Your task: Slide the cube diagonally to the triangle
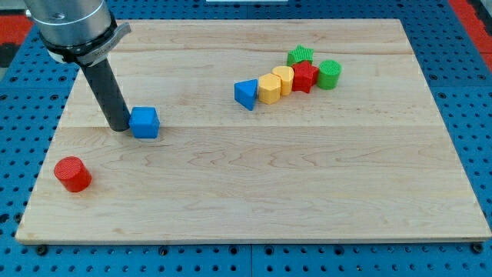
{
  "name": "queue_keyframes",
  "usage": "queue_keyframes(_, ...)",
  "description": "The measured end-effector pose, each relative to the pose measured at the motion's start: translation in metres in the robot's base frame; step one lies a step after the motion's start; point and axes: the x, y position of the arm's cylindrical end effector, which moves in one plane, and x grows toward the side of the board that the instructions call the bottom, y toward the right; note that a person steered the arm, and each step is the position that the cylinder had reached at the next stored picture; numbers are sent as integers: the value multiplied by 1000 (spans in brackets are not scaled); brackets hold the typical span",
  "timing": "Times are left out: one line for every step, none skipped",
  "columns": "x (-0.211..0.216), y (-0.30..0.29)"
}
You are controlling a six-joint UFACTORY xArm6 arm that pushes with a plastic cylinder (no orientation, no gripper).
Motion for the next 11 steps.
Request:
queue_keyframes(23,-16)
queue_keyframes(59,82)
queue_keyframes(44,212)
queue_keyframes(25,267)
queue_keyframes(17,204)
queue_keyframes(-22,123)
queue_keyframes(-57,79)
queue_keyframes(-51,3)
queue_keyframes(-8,17)
queue_keyframes(-3,28)
queue_keyframes(-10,9)
